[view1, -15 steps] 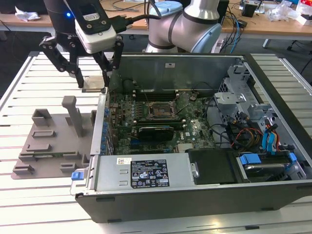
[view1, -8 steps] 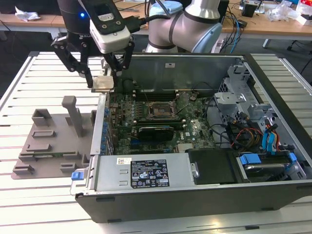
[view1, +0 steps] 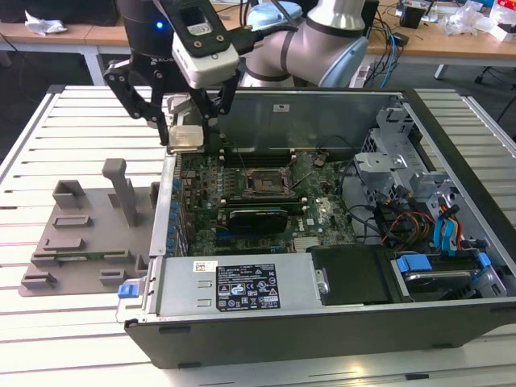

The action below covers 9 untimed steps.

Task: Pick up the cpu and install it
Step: 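Pick up the cpu and move it towards the insertion slot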

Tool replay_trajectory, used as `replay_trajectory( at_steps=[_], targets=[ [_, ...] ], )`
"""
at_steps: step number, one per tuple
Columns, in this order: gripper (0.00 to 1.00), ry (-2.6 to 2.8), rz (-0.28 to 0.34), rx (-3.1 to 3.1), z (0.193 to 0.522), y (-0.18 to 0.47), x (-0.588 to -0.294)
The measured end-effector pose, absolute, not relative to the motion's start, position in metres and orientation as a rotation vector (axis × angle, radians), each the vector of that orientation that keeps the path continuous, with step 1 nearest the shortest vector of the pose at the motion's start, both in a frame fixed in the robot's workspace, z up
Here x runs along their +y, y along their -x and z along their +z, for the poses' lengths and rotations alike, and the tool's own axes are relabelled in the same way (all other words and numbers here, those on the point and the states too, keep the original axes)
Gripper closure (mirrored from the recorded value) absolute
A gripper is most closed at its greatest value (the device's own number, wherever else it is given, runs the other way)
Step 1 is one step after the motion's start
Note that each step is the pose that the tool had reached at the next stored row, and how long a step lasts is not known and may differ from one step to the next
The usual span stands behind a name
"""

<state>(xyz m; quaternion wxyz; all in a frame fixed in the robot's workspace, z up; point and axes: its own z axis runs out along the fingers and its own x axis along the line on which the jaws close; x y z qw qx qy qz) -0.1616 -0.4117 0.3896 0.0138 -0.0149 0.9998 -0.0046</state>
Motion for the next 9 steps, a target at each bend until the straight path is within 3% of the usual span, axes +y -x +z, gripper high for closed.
replay_trajectory(
  at_steps=[9],
  targets=[
    [0.45, 0.046, -0.014, 3.114, 0.390, 0.145, -0.412]
  ],
)
